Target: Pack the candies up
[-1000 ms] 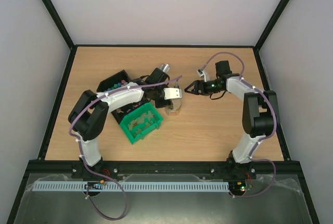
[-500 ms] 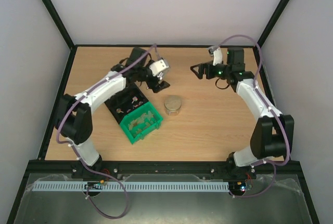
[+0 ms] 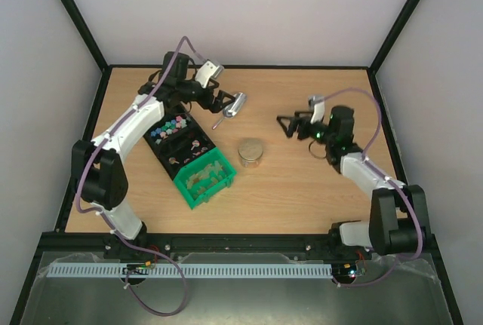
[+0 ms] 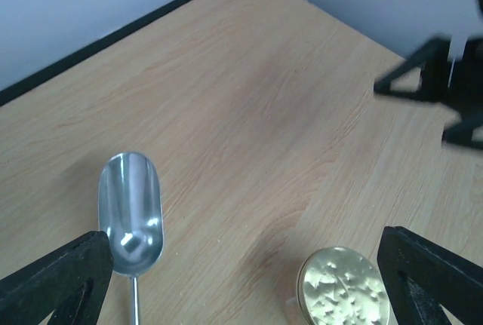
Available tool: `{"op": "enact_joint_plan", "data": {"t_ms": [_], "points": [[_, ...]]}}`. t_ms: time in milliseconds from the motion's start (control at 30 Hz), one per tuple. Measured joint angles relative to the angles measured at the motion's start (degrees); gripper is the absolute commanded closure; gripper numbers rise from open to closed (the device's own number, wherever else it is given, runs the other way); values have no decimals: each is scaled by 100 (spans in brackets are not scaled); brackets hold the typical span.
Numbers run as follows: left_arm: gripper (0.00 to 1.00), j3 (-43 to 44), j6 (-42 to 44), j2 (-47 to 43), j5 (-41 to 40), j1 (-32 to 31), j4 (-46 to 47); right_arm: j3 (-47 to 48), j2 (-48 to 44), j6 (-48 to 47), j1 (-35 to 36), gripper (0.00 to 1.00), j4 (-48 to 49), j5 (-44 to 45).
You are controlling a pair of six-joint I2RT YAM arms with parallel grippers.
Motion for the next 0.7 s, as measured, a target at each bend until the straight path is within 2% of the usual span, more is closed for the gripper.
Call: {"op": "enact_joint_plan", "data": {"t_ms": [100, 300, 500, 700], "points": [[1, 2, -24, 9, -103, -7, -127, -946, -11, 146, 269, 1, 466, -151], [1, -39, -26, 11, -199, -7, -197, -1860, -13, 133, 1150, 1, 1322, -151], [1, -188, 57, 11, -284, -22, -245, -2389, 293, 122, 1808, 1, 2020, 457], [1, -251, 190, 11, -420, -81, -258, -2796, 901, -308, 2284, 1, 2717, 1167]]}}
